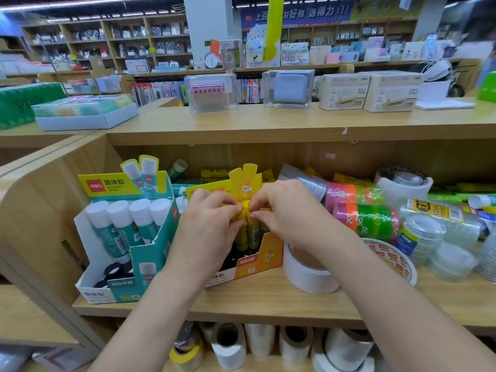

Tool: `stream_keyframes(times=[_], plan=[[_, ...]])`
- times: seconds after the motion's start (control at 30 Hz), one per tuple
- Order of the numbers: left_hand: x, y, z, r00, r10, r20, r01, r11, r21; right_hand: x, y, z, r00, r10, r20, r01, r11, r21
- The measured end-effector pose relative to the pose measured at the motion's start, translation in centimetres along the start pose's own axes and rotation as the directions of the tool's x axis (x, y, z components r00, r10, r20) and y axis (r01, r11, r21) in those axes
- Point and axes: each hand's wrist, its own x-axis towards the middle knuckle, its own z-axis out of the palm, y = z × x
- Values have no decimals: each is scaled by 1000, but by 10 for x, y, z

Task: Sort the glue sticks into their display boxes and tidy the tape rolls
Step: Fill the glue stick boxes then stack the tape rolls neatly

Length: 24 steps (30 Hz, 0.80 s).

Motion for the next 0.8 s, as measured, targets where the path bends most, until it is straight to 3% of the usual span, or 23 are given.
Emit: stream_keyframes(times=[0.1,0.43,0.6,0.8], plan=[[-1,3,2,999,47,18,-47,999,17,-2,2,2,1000,-24,0,24,1000,-8],[-7,5,3,997,-9,72,7,1000,25,-19,7,5,997,-67,30,67,998,18],[-3,12,-5,995,-58,77,59,998,-11,-35,8,16,986,10,-165,35,962,270],[0,20,2,996,27,85,-26,1000,-8,-46,6,20,983,28,-183,15,973,231]])
